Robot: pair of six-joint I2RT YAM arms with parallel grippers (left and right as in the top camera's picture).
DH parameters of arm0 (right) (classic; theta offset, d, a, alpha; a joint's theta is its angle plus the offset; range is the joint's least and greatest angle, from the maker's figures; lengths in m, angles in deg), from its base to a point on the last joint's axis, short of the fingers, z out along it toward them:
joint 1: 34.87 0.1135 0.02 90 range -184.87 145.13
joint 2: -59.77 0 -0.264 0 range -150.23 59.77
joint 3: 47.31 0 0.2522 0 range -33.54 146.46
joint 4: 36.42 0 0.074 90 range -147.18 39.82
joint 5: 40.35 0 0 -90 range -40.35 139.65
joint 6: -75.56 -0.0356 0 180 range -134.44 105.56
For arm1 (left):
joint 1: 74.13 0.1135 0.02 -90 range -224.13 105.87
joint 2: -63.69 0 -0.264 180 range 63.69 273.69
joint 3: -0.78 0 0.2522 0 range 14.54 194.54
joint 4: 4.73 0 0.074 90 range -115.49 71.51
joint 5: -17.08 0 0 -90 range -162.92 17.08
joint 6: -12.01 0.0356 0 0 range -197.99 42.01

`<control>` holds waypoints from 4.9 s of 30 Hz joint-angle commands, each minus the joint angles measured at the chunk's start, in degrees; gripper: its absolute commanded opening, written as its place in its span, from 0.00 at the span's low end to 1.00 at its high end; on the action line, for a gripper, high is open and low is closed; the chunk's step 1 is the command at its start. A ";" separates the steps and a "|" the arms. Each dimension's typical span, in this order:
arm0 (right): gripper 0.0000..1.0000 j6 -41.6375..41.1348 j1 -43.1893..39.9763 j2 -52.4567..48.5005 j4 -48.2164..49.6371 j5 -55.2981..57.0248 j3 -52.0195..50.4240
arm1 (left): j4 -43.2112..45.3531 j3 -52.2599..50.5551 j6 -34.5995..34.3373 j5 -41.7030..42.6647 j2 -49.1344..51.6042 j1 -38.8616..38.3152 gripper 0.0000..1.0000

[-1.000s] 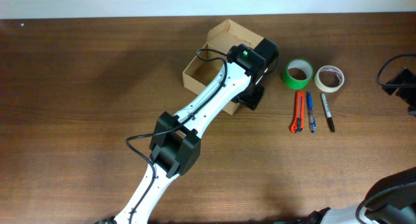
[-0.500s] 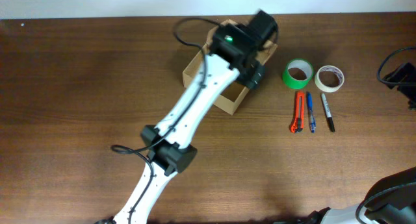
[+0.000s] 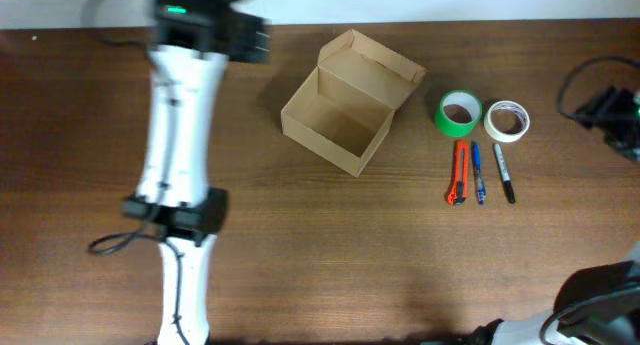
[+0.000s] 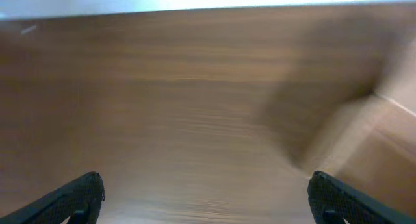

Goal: Pack container

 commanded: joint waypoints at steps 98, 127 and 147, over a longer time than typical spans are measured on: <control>0.06 -1.09 52.28 -35.82 -9.62 22.01 48.46 | -0.24 -3.28 0.92 3.76 -3.32 18.08 1.00; 0.04 -6.32 52.72 -47.04 -1.07 12.28 40.26 | -0.24 -3.28 0.92 3.76 -3.32 18.08 1.00; 0.04 -6.29 52.78 -53.35 -2.23 14.05 39.65 | -0.24 -3.28 0.94 3.74 -3.32 18.08 1.00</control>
